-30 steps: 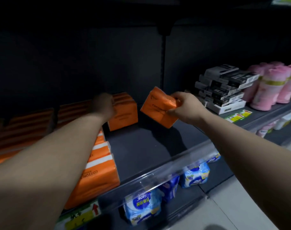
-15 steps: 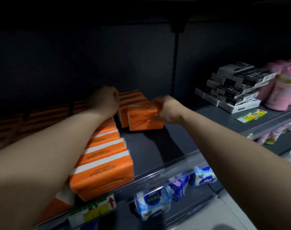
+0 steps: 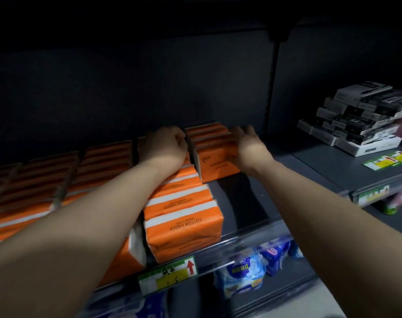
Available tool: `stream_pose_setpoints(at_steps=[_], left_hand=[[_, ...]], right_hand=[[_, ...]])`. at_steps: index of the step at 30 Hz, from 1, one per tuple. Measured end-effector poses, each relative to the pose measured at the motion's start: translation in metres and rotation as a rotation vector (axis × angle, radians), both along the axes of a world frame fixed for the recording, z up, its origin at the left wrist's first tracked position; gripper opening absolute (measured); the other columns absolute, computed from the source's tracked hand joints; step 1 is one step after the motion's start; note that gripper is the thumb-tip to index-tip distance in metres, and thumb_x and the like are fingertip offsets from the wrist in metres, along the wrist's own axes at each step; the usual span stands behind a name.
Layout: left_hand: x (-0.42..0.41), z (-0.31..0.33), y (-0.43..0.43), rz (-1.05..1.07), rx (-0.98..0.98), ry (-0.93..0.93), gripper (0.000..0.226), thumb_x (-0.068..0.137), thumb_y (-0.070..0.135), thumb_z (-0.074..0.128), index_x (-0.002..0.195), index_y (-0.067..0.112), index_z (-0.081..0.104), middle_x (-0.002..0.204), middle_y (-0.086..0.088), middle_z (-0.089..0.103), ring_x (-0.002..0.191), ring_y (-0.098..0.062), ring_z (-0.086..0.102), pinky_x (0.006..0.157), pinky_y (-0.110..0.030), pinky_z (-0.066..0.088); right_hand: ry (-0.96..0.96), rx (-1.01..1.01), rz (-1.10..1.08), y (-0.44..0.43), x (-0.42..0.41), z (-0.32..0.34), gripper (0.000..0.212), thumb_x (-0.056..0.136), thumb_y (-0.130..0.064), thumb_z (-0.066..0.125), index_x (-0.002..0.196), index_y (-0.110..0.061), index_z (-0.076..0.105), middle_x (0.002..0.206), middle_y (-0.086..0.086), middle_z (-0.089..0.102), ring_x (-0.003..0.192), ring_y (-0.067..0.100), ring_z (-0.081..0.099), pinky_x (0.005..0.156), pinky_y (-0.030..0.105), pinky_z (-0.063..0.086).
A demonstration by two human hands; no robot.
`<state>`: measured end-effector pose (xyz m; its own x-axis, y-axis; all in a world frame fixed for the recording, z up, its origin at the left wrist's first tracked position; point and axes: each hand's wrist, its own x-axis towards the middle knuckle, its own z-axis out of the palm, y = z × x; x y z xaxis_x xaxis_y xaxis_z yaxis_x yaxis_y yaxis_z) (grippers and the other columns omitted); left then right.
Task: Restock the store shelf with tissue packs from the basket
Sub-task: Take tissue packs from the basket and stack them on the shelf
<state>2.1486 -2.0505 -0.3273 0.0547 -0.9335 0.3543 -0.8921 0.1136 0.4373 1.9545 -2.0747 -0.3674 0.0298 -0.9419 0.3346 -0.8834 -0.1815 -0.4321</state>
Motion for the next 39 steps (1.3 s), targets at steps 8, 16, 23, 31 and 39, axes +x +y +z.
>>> stream_pose_setpoints(at_steps=[8, 16, 23, 31, 39], left_hand=[[-0.025, 0.008, 0.035, -0.092, -0.063, -0.072, 0.034, 0.092, 0.031, 0.051, 0.124, 0.024, 0.058, 0.127, -0.003, 0.058, 0.116, -0.024, 0.053, 0.094, -0.033, 0.045], [-0.073, 0.001, 0.112, -0.223, -0.108, -0.078, 0.03, 0.086, 0.031, 0.056, 0.113, 0.024, 0.065, 0.116, -0.005, 0.065, 0.109, -0.033, 0.055, 0.093, -0.037, 0.045], [-0.144, -0.039, 0.202, -0.395, -0.025, 0.02, 0.028, 0.085, 0.029, 0.057, 0.111, 0.022, 0.066, 0.111, -0.006, 0.066, 0.106, -0.031, 0.057, 0.09, -0.037, 0.047], [-0.245, -0.118, 0.293, -0.68, 0.263, -0.009, 0.02, 0.082, 0.022, 0.059, 0.1, 0.016, 0.067, 0.099, -0.005, 0.068, 0.096, -0.026, 0.062, 0.079, -0.032, 0.048], [-0.316, -0.24, 0.317, -0.785, 0.675, -0.221, 0.041, 0.085, 0.029, 0.063, 0.124, 0.017, 0.058, 0.117, -0.003, 0.063, 0.107, -0.02, 0.059, 0.092, -0.031, 0.047]], right_hand=[[0.114, -0.098, 0.004, 0.059, -0.016, 0.022, 0.054, 0.077, -0.016, 0.063, 0.13, -0.017, 0.052, 0.125, 0.011, 0.053, 0.116, 0.033, 0.049, 0.094, 0.036, 0.043], [0.134, -0.036, -0.037, 0.165, -0.06, 0.024, 0.061, 0.08, -0.02, 0.064, 0.138, -0.015, 0.047, 0.141, 0.009, 0.047, 0.13, 0.028, 0.042, 0.108, 0.032, 0.033], [0.097, 0.084, -0.143, 0.295, -0.127, -0.002, 0.054, 0.086, -0.02, 0.063, 0.137, -0.014, 0.048, 0.138, 0.005, 0.05, 0.126, 0.024, 0.046, 0.102, 0.029, 0.035], [0.039, 0.301, -0.377, 0.414, -0.226, -0.078, 0.047, 0.089, -0.027, 0.061, 0.134, -0.02, 0.05, 0.136, 0.004, 0.054, 0.119, 0.025, 0.053, 0.099, 0.031, 0.039], [-0.105, 0.601, -0.561, 0.469, -0.285, -0.184, 0.047, 0.088, -0.032, 0.061, 0.133, -0.02, 0.053, 0.128, 0.008, 0.06, 0.117, 0.026, 0.056, 0.094, 0.031, 0.045]])
